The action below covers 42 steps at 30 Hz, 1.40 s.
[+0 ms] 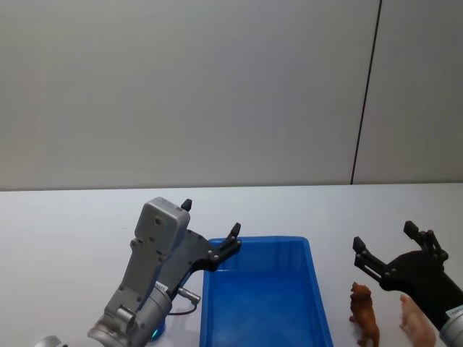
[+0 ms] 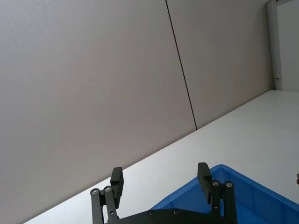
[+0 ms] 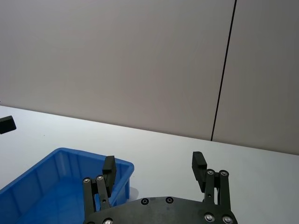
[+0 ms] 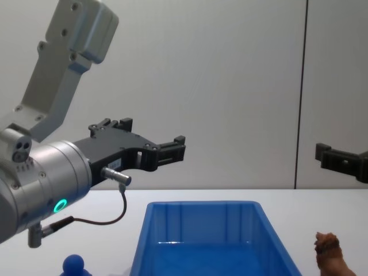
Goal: Pick up the two dolls from the table and place them into the box.
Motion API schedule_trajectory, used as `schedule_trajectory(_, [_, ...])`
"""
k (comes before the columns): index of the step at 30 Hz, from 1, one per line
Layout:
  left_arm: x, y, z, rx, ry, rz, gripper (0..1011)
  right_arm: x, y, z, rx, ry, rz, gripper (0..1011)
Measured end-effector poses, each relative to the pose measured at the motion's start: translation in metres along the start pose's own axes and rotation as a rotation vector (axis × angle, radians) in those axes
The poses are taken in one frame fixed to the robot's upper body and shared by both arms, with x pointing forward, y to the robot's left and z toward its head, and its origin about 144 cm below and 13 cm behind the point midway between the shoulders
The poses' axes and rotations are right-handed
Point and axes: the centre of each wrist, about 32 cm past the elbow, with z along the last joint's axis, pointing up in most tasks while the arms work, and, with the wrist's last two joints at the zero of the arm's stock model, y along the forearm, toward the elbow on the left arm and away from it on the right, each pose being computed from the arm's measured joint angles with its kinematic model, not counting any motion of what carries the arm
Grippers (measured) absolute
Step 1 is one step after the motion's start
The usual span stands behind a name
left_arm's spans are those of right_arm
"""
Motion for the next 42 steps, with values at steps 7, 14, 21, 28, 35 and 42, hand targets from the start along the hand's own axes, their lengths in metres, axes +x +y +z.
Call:
schedule_trajectory(7, [-0.0001, 0.0, 0.0, 0.0, 0.0, 0.0, 1001, 0.0, 0.0, 0.0, 0.0, 0.0, 0.0, 1001])
schedule_trajectory(14, [-0.0001, 0.0, 0.0, 0.0, 0.0, 0.0, 1001, 0.0, 0.0, 0.0, 0.0, 0.0, 0.0, 1001])
schedule_trajectory(21, [0.0, 0.0, 0.0, 0.0, 0.0, 0.0, 1001, 0.0, 0.0, 0.0, 0.0, 0.0, 0.0, 1001])
schedule_trajectory(28, [0.0, 0.0, 0.0, 0.0, 0.0, 0.0, 1001, 0.0, 0.0, 0.0, 0.0, 0.0, 0.0, 1001])
schedule_trajectory(35, [0.0, 0.0, 0.0, 0.0, 0.0, 0.0, 1001, 0.0, 0.0, 0.0, 0.0, 0.0, 0.0, 1001])
schedule_trajectory(42, [0.0, 0.0, 0.0, 0.0, 0.0, 0.0, 1001, 0.0, 0.0, 0.0, 0.0, 0.0, 0.0, 1001])
